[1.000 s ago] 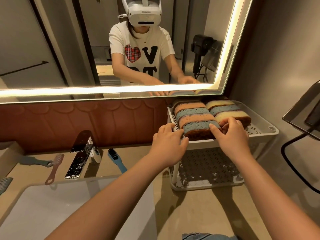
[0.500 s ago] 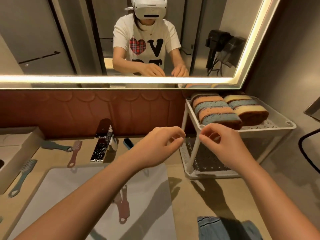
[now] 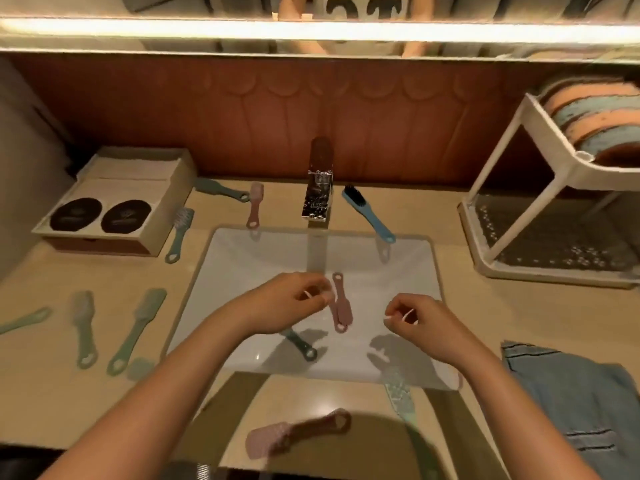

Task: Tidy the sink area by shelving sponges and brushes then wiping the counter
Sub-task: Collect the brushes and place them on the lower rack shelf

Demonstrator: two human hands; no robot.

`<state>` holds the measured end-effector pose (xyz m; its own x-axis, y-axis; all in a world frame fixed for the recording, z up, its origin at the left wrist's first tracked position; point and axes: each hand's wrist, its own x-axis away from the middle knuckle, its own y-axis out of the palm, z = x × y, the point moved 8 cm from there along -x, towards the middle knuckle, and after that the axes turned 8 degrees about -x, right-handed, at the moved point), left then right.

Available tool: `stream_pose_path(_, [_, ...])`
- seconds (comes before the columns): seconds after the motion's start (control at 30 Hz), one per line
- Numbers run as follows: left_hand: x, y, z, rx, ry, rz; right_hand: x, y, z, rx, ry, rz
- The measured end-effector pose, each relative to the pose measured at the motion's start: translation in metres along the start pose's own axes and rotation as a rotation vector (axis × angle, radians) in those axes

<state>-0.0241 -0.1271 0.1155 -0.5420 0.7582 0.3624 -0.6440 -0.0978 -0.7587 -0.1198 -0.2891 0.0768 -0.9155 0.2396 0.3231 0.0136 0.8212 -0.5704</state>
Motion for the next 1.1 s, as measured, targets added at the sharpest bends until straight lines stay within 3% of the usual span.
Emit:
stream_pose_path(0.2, [0.042, 0.046, -0.082, 0.071, -0.156, -0.024, 0.013, 0.066, 0.028, 0.296, 0.153, 0.14])
stream_pose_path(0.4, [0.064, 0.095, -0.105, -0.034, -0.173, -0.087, 0.035, 0.084, 0.06, 0.406, 0.29, 0.303])
stream_pose_path(0.5, [0.069, 0.116, -0.104, -0.211, -0.091, -0.07, 0.048, 0.085, 0.069, 0.381, 0.313, 0.386])
stream_pose_path(0.8, [0.072, 0.143, -0.105, -0.386, 0.051, -0.095, 0.065, 0.086, 0.079, 0.402, 0.322, 0.404])
stream_pose_path(1.1, [0.061, 0.124, -0.1, -0.162, -0.012, 0.05, 0.061, 0.069, 0.063, 0.256, 0.202, 0.451])
